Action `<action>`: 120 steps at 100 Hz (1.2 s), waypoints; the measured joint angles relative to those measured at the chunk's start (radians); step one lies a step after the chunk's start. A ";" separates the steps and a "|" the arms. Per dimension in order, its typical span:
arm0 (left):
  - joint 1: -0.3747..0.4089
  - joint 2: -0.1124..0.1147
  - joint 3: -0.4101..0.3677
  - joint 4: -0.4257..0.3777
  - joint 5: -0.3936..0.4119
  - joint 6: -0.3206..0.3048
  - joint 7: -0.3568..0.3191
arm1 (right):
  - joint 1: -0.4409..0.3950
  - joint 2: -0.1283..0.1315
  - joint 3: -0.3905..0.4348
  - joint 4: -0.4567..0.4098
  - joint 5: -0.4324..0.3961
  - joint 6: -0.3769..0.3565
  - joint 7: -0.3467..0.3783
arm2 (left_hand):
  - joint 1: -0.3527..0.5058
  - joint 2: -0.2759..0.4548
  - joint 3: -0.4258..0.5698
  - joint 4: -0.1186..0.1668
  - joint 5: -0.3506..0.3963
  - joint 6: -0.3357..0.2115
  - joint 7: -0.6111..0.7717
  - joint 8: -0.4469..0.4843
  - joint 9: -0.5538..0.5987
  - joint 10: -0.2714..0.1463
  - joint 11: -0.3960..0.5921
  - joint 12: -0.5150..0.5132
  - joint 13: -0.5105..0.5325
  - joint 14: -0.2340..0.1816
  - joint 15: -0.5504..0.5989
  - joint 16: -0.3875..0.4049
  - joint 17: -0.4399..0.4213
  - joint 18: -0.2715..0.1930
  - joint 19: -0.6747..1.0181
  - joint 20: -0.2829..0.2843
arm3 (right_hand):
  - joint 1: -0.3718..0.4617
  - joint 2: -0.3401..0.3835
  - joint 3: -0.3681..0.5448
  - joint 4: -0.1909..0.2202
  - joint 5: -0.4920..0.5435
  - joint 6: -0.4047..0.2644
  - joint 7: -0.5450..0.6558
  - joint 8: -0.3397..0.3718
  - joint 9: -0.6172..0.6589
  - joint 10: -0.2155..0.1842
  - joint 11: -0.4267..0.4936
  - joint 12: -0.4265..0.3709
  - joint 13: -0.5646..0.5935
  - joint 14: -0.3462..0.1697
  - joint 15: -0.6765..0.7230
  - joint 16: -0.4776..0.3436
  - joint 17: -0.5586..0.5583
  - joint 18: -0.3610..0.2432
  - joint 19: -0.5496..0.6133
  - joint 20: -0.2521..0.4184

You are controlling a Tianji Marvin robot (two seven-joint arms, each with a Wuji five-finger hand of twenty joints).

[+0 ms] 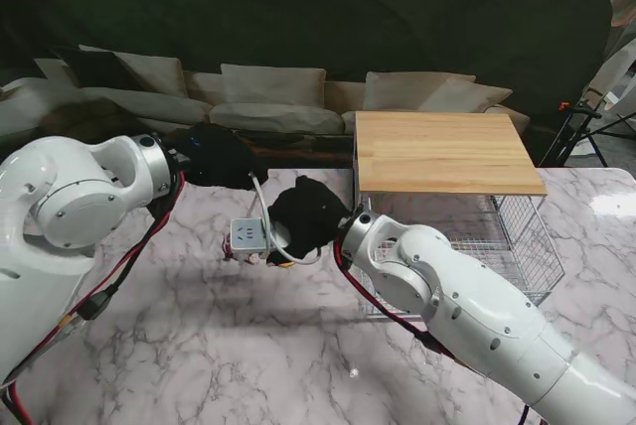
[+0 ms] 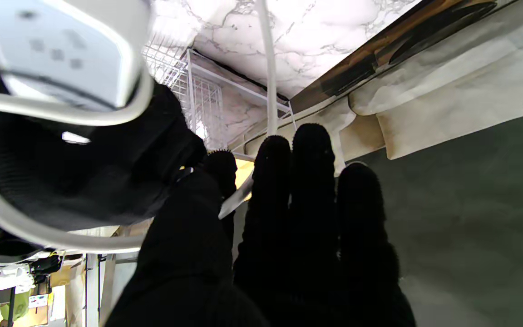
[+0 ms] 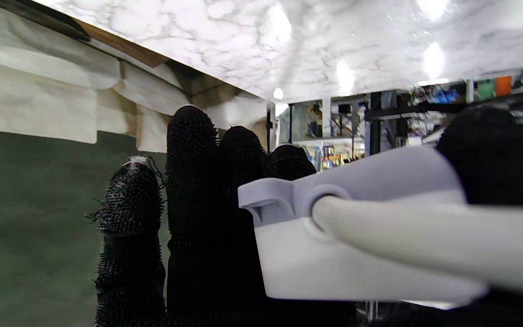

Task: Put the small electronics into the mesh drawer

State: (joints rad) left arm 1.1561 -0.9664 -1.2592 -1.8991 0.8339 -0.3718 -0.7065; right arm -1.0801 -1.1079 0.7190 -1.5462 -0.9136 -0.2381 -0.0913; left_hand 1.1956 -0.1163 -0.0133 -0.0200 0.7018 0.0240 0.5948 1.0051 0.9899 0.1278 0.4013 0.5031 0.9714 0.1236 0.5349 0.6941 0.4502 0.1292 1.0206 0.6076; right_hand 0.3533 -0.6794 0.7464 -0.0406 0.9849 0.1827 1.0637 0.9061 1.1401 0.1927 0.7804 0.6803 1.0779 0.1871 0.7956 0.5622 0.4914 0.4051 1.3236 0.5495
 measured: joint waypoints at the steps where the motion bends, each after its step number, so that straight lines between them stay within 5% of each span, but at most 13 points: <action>1: -0.005 0.000 0.005 0.005 -0.001 0.002 0.000 | -0.003 0.000 0.002 -0.003 0.006 -0.002 0.000 | 0.000 0.000 0.000 0.000 0.000 -0.001 0.000 0.000 0.000 0.000 0.000 0.000 0.000 0.000 0.000 0.000 0.000 0.000 0.000 0.000 | 0.000 0.000 0.000 0.000 0.000 0.000 0.000 0.000 0.000 0.000 0.000 0.000 0.000 0.000 0.000 0.000 0.000 0.000 0.000 0.000; 32: -0.116 -0.001 0.150 0.159 -0.089 0.087 0.004 | -0.079 -0.010 0.057 -0.075 0.163 -0.041 0.036 | -0.002 0.000 -0.011 0.000 0.000 -0.023 0.000 0.000 0.000 -0.011 0.001 0.000 0.003 -0.006 0.000 0.000 0.000 -0.003 0.000 0.000 | 0.000 0.000 0.000 0.000 0.000 0.000 0.000 0.000 0.000 0.000 0.000 0.000 0.000 0.000 0.000 0.000 0.001 0.000 0.000 0.000; 59: -0.165 -0.013 0.212 0.243 -0.176 0.149 0.021 | -0.139 -0.022 0.105 -0.124 0.198 -0.040 0.005 | -0.003 0.000 -0.011 0.000 0.000 -0.022 0.000 -0.015 0.000 -0.023 0.012 0.000 0.003 -0.014 0.000 0.000 0.000 -0.013 0.000 0.000 | 0.000 0.000 0.000 0.000 0.000 0.000 0.000 0.001 0.000 0.000 0.000 0.002 0.000 0.000 0.000 0.000 0.003 0.000 0.000 0.000; 66: -0.162 -0.018 0.216 0.253 -0.184 0.187 0.058 | -0.150 -0.026 0.117 -0.135 0.201 -0.033 -0.009 | -0.003 0.003 -0.011 0.000 0.000 -0.013 -0.023 -0.102 -0.004 -0.023 0.012 0.000 -0.011 -0.014 0.000 0.000 -0.031 -0.013 0.000 0.000 | 0.000 0.000 0.000 0.000 0.000 0.000 0.000 0.001 0.000 0.000 0.000 0.003 0.000 0.000 0.000 0.000 0.005 0.000 0.000 0.000; 75: -0.155 -0.025 0.218 0.259 -0.177 0.224 0.074 | -0.162 -0.030 0.136 -0.149 0.209 -0.012 -0.014 | -0.045 0.026 -0.011 0.000 -0.068 0.068 -0.191 -0.298 -0.078 -0.020 -0.022 -0.024 -0.079 -0.005 -0.048 -0.014 -0.074 -0.010 -0.014 0.000 | 0.000 0.000 0.000 0.000 0.000 0.000 0.000 0.001 0.000 0.000 0.000 0.003 0.000 0.000 0.000 0.000 0.005 0.000 0.000 0.000; 88: -0.152 -0.030 0.221 0.284 -0.147 0.216 0.087 | -0.171 -0.030 0.152 -0.161 0.209 -0.004 -0.019 | -0.138 0.054 -0.011 0.000 -0.101 0.109 -0.309 -0.395 -0.160 0.001 -0.111 -0.094 -0.138 0.017 -0.092 -0.037 -0.117 0.005 -0.040 0.000 | 0.000 0.000 0.000 0.000 0.000 0.000 0.000 0.002 0.000 0.000 0.000 0.003 0.000 0.000 0.000 0.000 0.006 0.000 0.000 0.000; 104: -0.147 -0.038 0.248 0.316 -0.188 0.273 0.179 | -0.175 -0.030 0.154 -0.168 0.257 0.011 -0.014 | -0.045 0.054 -0.011 0.000 -0.020 0.084 -0.178 -0.343 -0.072 -0.008 -0.023 -0.073 -0.078 0.018 -0.041 -0.019 -0.069 0.011 -0.019 0.013 | 0.000 0.000 0.000 0.000 0.001 0.000 0.000 0.002 0.000 0.000 0.000 0.003 0.000 0.000 0.000 0.000 0.007 0.000 0.000 0.000; 120: -0.183 -0.041 0.311 0.342 -0.219 0.283 0.128 | -0.175 -0.034 0.153 -0.168 0.262 0.017 -0.021 | -0.010 0.054 -0.011 0.000 -0.015 0.067 -0.027 -0.243 -0.037 -0.028 0.100 0.043 -0.044 0.002 0.097 0.076 -0.044 0.011 0.027 0.025 | 0.000 0.000 0.000 0.000 0.001 0.000 0.000 0.002 0.000 0.000 0.000 0.003 0.000 0.000 0.000 0.001 0.008 0.000 0.000 0.000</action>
State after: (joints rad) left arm 0.9734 -1.0070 -0.9484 -1.5569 0.6146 -0.0883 -0.5782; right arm -1.2550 -1.1423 0.8716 -1.7141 -0.6517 -0.2210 -0.1125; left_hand 1.1854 -0.0626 -0.0242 -0.0200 0.6871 0.0913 0.5678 0.7622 0.9527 0.0999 0.5015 0.5463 0.9275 0.1258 0.6321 0.7699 0.4061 0.1405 1.0479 0.6325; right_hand 0.3533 -0.6794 0.7464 -0.0403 0.9855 0.1827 1.0637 0.9079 1.1402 0.1927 0.7805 0.6834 1.0781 0.1871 0.7956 0.5631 0.4997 0.4051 1.3236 0.5495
